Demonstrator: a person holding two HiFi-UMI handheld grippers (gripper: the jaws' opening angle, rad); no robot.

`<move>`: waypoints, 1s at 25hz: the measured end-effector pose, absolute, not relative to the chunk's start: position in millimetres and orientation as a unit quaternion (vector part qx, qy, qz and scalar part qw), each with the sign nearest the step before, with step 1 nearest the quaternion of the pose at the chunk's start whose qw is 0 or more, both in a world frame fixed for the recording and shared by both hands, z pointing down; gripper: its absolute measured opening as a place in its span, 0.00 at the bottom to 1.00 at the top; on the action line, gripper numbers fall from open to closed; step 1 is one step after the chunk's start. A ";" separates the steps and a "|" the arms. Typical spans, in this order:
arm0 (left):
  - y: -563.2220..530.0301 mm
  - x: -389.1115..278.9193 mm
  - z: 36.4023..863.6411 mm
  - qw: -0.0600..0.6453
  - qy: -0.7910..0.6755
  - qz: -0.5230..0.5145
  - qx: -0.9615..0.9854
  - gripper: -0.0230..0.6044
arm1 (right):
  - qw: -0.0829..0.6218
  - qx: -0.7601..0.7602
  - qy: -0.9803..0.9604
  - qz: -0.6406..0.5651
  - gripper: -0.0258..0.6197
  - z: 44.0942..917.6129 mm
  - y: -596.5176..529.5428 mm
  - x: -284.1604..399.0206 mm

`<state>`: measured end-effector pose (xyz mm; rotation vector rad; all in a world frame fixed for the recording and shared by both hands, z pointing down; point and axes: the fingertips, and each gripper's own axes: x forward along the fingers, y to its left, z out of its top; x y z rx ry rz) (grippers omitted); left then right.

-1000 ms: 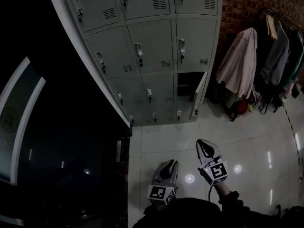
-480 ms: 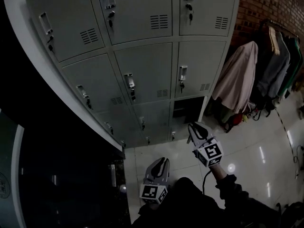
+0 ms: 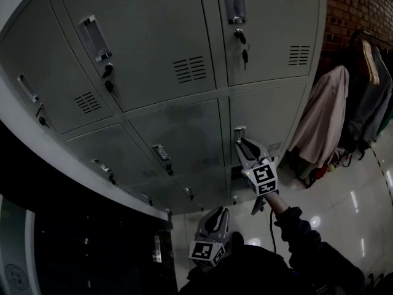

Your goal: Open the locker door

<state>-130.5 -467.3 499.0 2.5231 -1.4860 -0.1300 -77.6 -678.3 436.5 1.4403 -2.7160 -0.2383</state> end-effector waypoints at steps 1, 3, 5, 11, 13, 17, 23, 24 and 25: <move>-478.2 -130.6 497.2 0.103 -0.507 -0.043 0.855 0.15 | 0.026 0.464 -0.883 -0.073 0.17 437.5 -689.1 -80.1; -496.6 -132.4 495.2 0.102 -0.515 -0.042 0.850 0.15 | 0.015 0.453 -0.889 -0.068 0.18 437.9 -702.9 -86.7; -508.7 -133.1 497.6 0.108 -0.521 -0.041 0.846 0.15 | 0.002 0.442 -0.894 -0.069 0.16 437.3 -707.4 -91.2; -502.9 -126.6 508.2 0.120 -0.518 -0.031 0.846 0.15 | -0.028 0.416 -0.908 -0.038 0.15 439.6 -675.0 -83.2; -487.9 -118.1 509.4 0.118 -0.505 -0.030 0.855 0.15 | -0.047 0.409 -0.911 -0.031 0.15 439.6 -643.4 -69.0; -431.3 -105.6 510.2 0.102 -0.485 -0.036 0.868 0.15 | -0.068 0.459 -0.885 -0.043 0.12 432.4 -571.3 -6.1; -298.0 -106.0 526.1 0.128 -0.494 -0.050 0.858 0.15 | -0.003 0.510 -0.859 -0.041 0.12 468.8 -430.7 57.3; -276.6 -103.1 530.2 0.137 -0.494 -0.051 0.857 0.15 | 0.005 0.505 -0.862 -0.038 0.12 473.9 -399.6 54.9; -256.4 -99.3 533.3 0.145 -0.492 -0.051 0.857 0.15 | 0.012 0.499 -0.866 -0.032 0.12 479.7 -368.5 51.1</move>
